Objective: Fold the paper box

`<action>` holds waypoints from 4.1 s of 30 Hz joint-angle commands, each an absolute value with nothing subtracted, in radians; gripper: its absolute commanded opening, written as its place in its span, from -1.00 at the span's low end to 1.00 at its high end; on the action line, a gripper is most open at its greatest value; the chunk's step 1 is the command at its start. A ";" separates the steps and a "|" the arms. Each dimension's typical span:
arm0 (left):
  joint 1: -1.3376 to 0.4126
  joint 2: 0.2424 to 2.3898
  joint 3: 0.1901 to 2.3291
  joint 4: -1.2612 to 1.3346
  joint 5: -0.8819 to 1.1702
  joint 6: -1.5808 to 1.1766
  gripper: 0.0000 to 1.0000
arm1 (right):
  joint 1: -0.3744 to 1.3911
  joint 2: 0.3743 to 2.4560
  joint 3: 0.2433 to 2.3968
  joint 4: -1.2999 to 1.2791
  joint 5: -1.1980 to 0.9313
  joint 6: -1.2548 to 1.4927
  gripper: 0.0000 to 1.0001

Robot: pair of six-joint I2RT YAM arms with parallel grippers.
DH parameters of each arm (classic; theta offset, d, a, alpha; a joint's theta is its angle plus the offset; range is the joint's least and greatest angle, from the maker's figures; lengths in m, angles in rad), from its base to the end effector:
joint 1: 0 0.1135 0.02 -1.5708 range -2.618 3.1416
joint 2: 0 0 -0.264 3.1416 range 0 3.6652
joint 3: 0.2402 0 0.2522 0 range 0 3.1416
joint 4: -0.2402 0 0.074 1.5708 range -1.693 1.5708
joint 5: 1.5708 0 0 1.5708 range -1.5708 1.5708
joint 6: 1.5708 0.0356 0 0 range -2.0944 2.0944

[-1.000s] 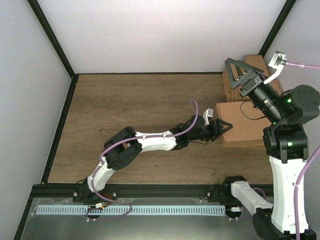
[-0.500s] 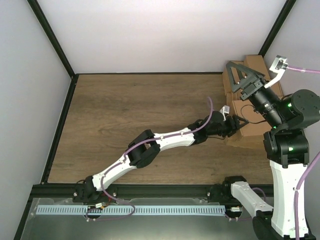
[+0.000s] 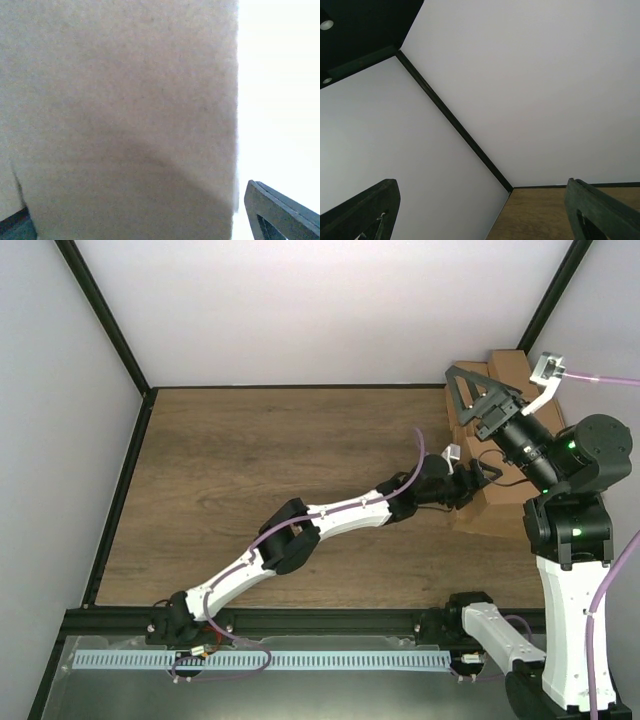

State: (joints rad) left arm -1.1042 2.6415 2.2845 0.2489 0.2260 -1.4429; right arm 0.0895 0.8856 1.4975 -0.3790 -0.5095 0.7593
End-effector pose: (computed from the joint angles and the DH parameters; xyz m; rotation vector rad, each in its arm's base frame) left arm 0.2674 -0.5486 0.1990 -0.1478 2.1745 -1.9325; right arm 0.1192 0.0281 0.5320 0.0242 1.4483 1.0431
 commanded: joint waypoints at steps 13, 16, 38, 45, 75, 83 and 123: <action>-1.081 2.539 2.316 -0.147 0.084 -1.291 1.00 | 0.097 0.885 1.456 -0.340 -0.558 0.785 0.86; -1.078 2.536 2.317 -0.140 0.083 -1.266 1.00 | 0.098 0.885 1.448 -0.337 -0.560 0.788 0.86; -1.072 2.426 2.285 -0.302 0.000 -1.144 1.00 | 0.098 0.867 1.434 -0.369 -0.548 0.749 0.87; -1.073 2.264 2.095 -0.227 -0.005 -1.140 0.99 | 0.098 0.870 1.427 -0.371 -0.546 0.741 0.87; -1.078 2.648 2.376 0.197 0.368 -1.413 -0.76 | 0.098 0.872 1.444 -0.389 -0.533 0.715 0.88; -1.046 2.319 2.060 -0.055 0.164 -1.131 0.17 | 0.098 0.862 1.373 -0.364 -0.562 0.705 0.90; -0.203 0.918 0.395 0.315 -0.436 -0.202 1.00 | 0.338 1.180 0.469 0.617 -0.133 -0.144 1.00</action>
